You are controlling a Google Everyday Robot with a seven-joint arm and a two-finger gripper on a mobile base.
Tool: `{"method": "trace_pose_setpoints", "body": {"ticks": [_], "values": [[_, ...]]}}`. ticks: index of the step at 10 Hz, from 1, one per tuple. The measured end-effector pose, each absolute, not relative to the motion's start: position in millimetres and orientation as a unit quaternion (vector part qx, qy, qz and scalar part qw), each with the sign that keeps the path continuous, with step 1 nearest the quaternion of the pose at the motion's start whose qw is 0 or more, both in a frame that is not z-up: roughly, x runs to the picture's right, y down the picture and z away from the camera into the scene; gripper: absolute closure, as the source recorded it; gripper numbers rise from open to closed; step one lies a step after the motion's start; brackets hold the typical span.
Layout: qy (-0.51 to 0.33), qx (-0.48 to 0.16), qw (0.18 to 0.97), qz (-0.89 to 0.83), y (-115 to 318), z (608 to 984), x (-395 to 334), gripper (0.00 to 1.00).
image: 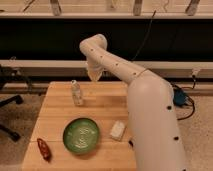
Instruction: Knock the bottle over
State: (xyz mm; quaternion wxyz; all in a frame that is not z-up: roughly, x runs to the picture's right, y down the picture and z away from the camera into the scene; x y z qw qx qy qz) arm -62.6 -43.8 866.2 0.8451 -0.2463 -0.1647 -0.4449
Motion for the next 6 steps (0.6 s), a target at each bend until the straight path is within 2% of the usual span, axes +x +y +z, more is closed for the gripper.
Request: {"method": "trace_pose_setpoints", "body": {"ticks": [6], "values": [[-0.186, -0.239, 0.817, -0.490, -28.2, 848.3, -94.5, 0.81]]}}
